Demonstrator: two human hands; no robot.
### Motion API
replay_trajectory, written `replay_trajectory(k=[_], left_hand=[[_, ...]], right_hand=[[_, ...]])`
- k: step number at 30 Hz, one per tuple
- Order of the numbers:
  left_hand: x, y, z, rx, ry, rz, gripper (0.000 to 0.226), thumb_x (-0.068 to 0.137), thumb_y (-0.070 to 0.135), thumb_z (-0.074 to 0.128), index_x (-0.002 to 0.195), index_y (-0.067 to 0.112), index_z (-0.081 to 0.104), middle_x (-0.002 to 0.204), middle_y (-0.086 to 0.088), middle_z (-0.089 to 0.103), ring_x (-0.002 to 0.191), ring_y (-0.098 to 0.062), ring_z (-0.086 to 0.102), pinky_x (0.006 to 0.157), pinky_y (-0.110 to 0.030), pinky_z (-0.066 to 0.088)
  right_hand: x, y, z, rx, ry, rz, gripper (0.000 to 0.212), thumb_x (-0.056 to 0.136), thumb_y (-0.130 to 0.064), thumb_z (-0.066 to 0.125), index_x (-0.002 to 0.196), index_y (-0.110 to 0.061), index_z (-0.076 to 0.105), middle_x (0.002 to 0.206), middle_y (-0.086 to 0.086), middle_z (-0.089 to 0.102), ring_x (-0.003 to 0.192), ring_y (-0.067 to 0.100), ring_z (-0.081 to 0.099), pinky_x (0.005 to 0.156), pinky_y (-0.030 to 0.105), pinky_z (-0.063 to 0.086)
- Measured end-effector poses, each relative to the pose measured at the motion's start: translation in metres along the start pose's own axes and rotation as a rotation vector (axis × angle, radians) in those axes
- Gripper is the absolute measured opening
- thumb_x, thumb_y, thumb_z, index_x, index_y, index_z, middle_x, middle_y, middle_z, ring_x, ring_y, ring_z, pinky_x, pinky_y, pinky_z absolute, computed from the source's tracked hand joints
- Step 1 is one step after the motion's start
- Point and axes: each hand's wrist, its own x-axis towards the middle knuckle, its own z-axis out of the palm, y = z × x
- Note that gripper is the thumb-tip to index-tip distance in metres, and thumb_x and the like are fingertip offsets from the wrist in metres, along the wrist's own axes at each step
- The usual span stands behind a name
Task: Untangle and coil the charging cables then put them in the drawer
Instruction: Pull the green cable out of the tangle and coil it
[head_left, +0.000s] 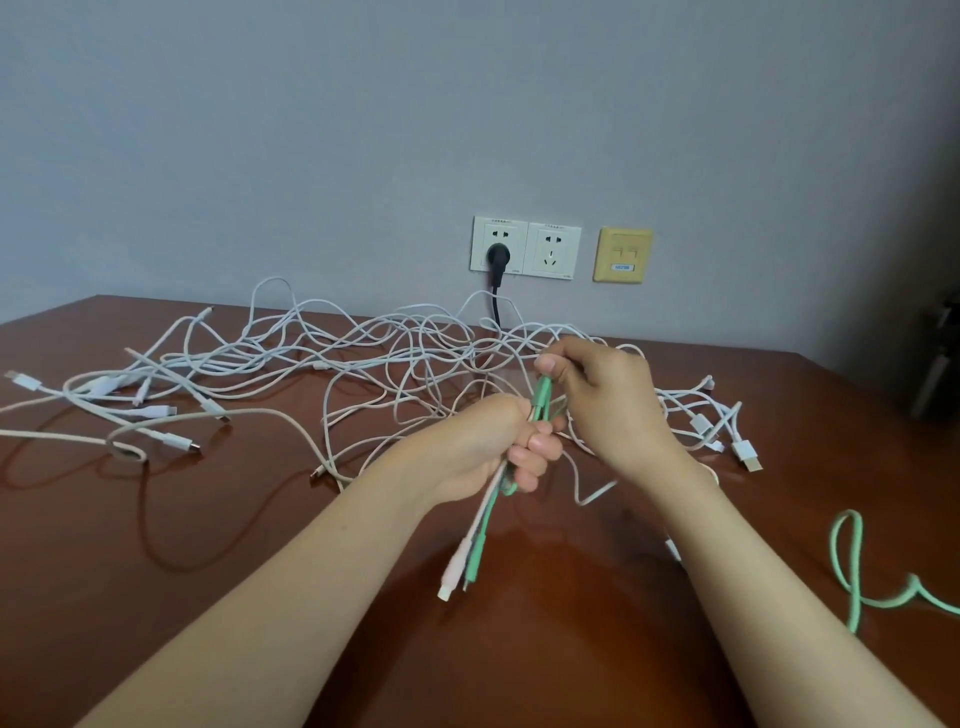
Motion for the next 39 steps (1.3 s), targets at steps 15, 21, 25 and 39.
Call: replay_trajectory(k=[15,21,25,39], left_hand=[[0.000,0.012,-0.016,-0.299,0.381,0.200,0.032,0.102,0.020,0.031,0.072,0.016,0.036,0.037,0.010,0.025,0.025,0.000,0.016,0.026,-0.011,0.012],[0.004,0.008,-0.009,-0.183,0.377,0.220,0.030,0.102,0.023,0.034,0.073,0.016,0.035,0.039,0.010,0.027,0.026,0.000,0.018,0.028,-0.011,0.014],[0.005,0.003,0.000,0.033,0.374,0.252,0.034,0.100,0.027,0.037,0.067,0.018,0.033,0.039,0.011,0.028,0.028,-0.001,0.021,0.031,-0.011,0.015],[0.014,-0.004,-0.006,0.083,0.581,0.354,0.028,0.100,0.021,0.038,0.073,0.018,0.046,0.030,0.011,0.032,0.024,-0.002,0.027,0.041,-0.022,0.022]], right_hand=[[0.003,0.011,0.000,0.084,-0.104,0.215,0.030,0.096,-0.014,0.040,0.071,-0.022,0.053,0.059,-0.002,0.047,0.051,0.012,0.040,0.048,0.019,0.030],[0.001,-0.002,0.001,0.345,0.137,0.048,0.033,0.097,-0.004,0.040,0.069,-0.020,0.047,0.054,0.000,0.039,0.045,0.003,0.031,0.046,0.017,0.026],[0.004,-0.003,-0.008,0.626,0.195,0.135,0.033,0.099,-0.002,0.036,0.070,-0.014,0.047,0.043,-0.013,0.036,0.033,-0.001,0.026,0.036,0.011,0.023],[-0.010,-0.002,0.026,-0.162,-0.134,0.072,0.022,0.097,-0.025,0.039,0.078,-0.020,0.049,0.089,0.019,0.063,0.086,0.038,0.054,0.073,0.040,0.044]])
